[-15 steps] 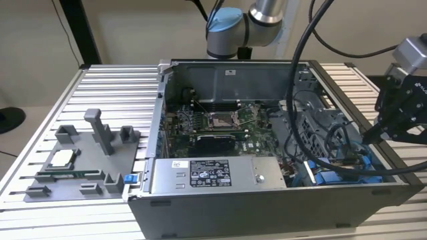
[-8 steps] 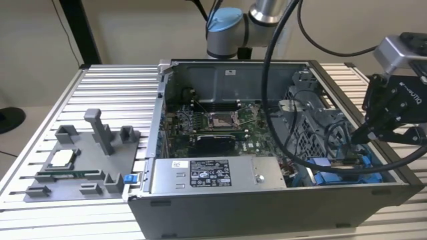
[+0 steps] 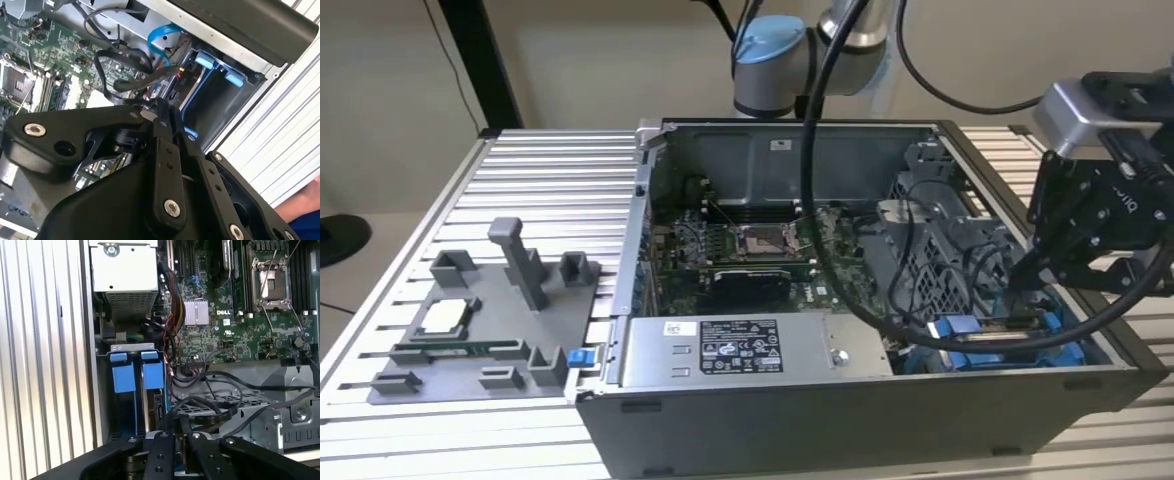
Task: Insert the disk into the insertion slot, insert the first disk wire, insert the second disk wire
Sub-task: 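Insert the second disk wire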
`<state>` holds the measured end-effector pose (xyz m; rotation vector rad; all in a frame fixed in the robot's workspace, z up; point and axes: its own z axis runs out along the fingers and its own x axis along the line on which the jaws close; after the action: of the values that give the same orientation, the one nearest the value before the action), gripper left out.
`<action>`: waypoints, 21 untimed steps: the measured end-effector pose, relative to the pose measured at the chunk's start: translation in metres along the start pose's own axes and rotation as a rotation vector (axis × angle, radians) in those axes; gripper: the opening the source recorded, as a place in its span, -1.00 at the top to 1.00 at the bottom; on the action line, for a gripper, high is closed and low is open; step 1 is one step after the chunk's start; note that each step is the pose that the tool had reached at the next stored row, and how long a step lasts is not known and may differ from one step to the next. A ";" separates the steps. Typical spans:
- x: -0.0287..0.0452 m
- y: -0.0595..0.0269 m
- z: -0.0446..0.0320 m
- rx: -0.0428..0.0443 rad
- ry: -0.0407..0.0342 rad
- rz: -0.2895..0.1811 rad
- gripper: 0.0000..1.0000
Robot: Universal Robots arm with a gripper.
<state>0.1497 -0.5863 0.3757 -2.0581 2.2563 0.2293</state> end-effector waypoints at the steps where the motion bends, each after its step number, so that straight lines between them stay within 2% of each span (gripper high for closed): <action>1: 0.0004 0.0012 0.0003 0.0084 -0.0006 -0.002 1.00; 3: 0.0014 0.0042 0.0012 0.0188 -0.0015 -0.006 1.00; 7: 0.0030 0.0108 0.0039 0.0309 -0.0024 -0.011 1.00; 15: 0.0052 0.0196 0.0098 0.0624 -0.0046 -0.034 1.00; 17: 0.0055 0.0196 0.0117 0.0647 -0.0046 -0.044 1.00; 21: 0.0070 0.0194 0.0167 0.0632 -0.0044 -0.066 1.00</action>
<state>0.1290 -0.5888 0.3593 -2.0935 2.1599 0.1559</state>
